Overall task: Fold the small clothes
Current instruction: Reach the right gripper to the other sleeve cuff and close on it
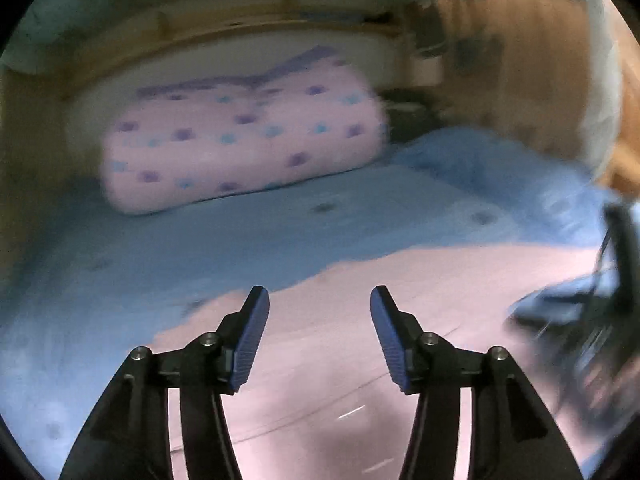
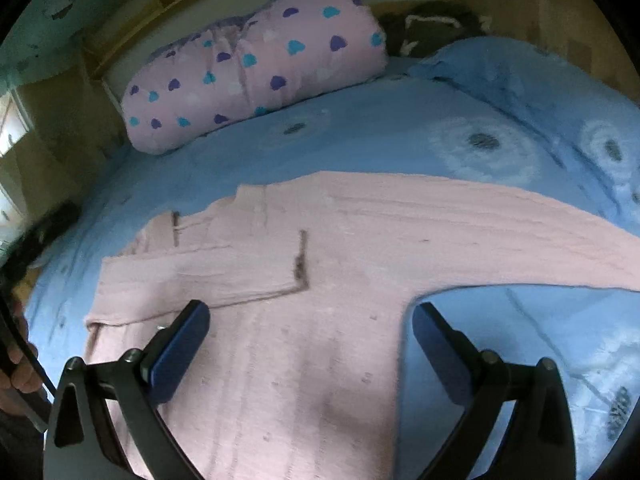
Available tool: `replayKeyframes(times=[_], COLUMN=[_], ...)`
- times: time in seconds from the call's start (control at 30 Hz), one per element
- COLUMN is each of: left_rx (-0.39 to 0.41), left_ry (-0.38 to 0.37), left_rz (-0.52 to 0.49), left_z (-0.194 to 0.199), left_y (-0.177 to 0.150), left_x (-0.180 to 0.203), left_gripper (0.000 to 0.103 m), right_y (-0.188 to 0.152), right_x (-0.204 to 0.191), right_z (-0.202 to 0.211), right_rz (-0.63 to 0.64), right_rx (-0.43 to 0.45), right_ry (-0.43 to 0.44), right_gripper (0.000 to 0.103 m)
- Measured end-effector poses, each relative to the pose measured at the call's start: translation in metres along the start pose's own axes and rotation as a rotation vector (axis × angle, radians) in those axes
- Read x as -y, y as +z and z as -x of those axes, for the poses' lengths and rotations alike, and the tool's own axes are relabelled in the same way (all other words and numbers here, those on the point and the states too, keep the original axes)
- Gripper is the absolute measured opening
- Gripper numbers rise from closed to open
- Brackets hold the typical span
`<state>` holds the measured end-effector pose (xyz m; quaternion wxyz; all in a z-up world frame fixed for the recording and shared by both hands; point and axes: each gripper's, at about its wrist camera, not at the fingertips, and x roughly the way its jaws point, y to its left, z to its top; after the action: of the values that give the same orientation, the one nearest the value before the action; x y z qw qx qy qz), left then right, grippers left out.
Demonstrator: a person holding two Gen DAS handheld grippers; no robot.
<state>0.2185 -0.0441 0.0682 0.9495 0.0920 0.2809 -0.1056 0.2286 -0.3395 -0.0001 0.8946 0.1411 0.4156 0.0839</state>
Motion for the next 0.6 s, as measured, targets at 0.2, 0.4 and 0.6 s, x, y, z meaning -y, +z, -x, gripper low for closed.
replayKeyframes(times=[0.2, 0.4, 0.6], left_rx=[-0.203, -0.214, -0.221], left_ry=[0.211, 0.249, 0.047], left_rz=[0.072, 0.113, 0.200], left_z=[0.005, 0.002, -0.007], left_y=[-0.099, -0.142, -0.131], left_x=[-0.087, -0.139, -0.137], left_gripper=[0.047, 0.047, 0.047], right_y=[0.016, 0.017, 0.008], right_x=[-0.005, -0.012, -0.036], right_z=[-0.037, -0.080, -0.096], right_rz=[-0.065, -0.159, 0.003], right_rx=[-0.085, -0.193, -0.235], right_ry=[0.131, 0.145, -0.009], right_gripper=[0.102, 0.087, 0.078])
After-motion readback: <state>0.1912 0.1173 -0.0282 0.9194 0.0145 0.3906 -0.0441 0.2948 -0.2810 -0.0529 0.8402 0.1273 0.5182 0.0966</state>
